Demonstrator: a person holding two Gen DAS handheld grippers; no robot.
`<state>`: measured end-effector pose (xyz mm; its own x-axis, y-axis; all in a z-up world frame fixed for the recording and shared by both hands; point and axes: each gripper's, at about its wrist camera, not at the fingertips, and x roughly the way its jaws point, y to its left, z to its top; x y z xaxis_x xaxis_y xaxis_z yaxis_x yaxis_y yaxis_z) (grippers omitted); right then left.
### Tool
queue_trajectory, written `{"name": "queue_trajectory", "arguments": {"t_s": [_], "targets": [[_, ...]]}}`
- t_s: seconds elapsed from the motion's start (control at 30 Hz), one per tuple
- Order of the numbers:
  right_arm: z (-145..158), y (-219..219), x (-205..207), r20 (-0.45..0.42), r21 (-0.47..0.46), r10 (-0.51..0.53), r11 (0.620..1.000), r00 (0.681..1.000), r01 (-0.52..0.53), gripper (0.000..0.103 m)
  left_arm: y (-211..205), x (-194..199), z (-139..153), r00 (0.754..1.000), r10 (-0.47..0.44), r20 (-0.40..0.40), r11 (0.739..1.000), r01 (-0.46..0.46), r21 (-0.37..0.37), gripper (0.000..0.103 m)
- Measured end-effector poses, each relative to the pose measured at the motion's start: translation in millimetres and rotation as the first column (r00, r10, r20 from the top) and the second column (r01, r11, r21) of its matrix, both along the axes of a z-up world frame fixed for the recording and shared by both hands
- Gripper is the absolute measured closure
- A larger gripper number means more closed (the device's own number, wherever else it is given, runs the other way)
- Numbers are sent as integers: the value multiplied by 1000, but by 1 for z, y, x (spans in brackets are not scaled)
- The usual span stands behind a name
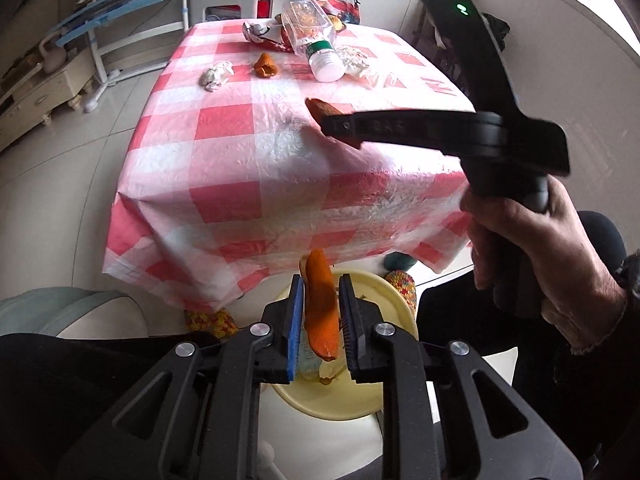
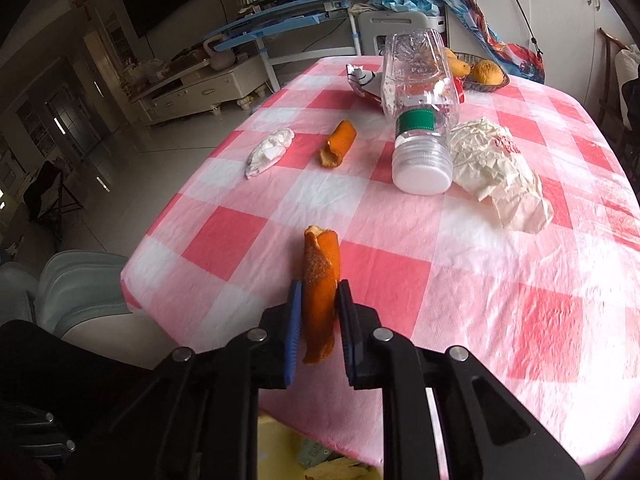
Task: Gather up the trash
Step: 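Carry both peels over the yellow basin and open both tools to drop them, then grasp the red-printed white paper bag with the right tool while the left grasps white tissue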
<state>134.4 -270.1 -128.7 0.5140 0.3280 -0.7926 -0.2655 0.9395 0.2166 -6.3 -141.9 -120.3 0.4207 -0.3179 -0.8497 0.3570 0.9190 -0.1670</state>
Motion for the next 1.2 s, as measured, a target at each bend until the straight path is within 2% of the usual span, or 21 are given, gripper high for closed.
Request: {"name": "queue_trajectory", "arguments": {"t_s": [0.2, 0.37, 0.43, 0.47, 0.5, 0.73, 0.83, 0.93, 1.0, 1.2], "targets": [[17, -5, -54, -39, 65, 42, 997, 998, -40, 85, 12, 1, 12, 997, 66, 48, 997, -64, -36, 82], [8, 7, -96, -132, 34, 123, 992, 984, -119, 84, 14, 3, 19, 992, 91, 90, 996, -88, -33, 78], [3, 10, -105, -169, 26, 141, 990, 976, -139, 75, 15, 6, 21, 989, 105, 105, 994, -102, -26, 74], [3, 10, -108, -169, 31, 146, 989, 975, -143, 61, 15, 9, 22, 988, 109, 112, 994, -107, -20, 74], [6, 10, -110, -156, 28, 146, 989, 977, -143, 54, 15, 12, 23, 986, 112, 121, 994, -111, -12, 73], [31, -6, -82, -61, 39, 90, 995, 994, -88, 54, 14, 41, 29, 975, 140, 171, 989, -147, 29, 67], [41, -20, -63, -6, 30, 43, 999, 999, -43, 47, 13, 58, 30, 971, 151, 186, 986, -162, 46, 65], [50, -34, -39, 36, 16, 1, 1000, 999, -2, 44, 12, 75, 32, 966, 161, 201, 983, -176, 57, 57], [56, -43, -23, 61, -3, -25, 1000, 998, 25, 38, 13, 90, 33, 963, 176, 203, 980, -192, 60, 55], [59, -66, 20, 92, -35, -87, 995, 992, 90, 36, 19, 137, 34, 954, 229, 192, 969, -243, 50, 52]]}}
